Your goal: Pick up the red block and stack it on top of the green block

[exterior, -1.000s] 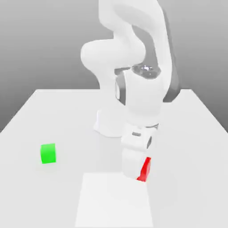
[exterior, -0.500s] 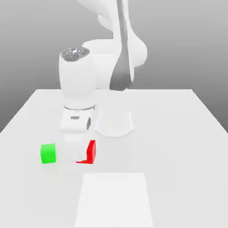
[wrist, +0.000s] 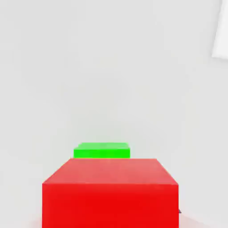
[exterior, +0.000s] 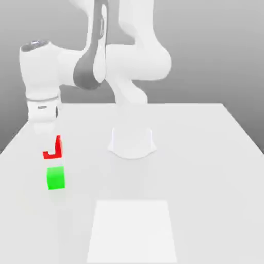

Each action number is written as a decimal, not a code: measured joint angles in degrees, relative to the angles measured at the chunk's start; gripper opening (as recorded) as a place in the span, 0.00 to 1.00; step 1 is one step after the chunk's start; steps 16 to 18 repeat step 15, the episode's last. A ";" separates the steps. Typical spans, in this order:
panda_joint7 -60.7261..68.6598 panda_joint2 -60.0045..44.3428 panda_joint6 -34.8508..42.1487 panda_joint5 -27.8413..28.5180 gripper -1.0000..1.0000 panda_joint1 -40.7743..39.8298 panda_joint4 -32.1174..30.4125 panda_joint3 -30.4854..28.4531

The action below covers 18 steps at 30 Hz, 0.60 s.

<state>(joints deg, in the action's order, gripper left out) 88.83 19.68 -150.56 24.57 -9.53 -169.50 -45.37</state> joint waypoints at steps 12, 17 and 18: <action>15.96 -12.13 -9.59 -23.02 0.00 20.67 0.10 -14.20; 19.54 -15.50 -12.93 -28.24 0.00 23.75 -0.01 -16.02; 19.54 -15.50 -12.93 -28.24 0.00 23.75 -0.01 -16.02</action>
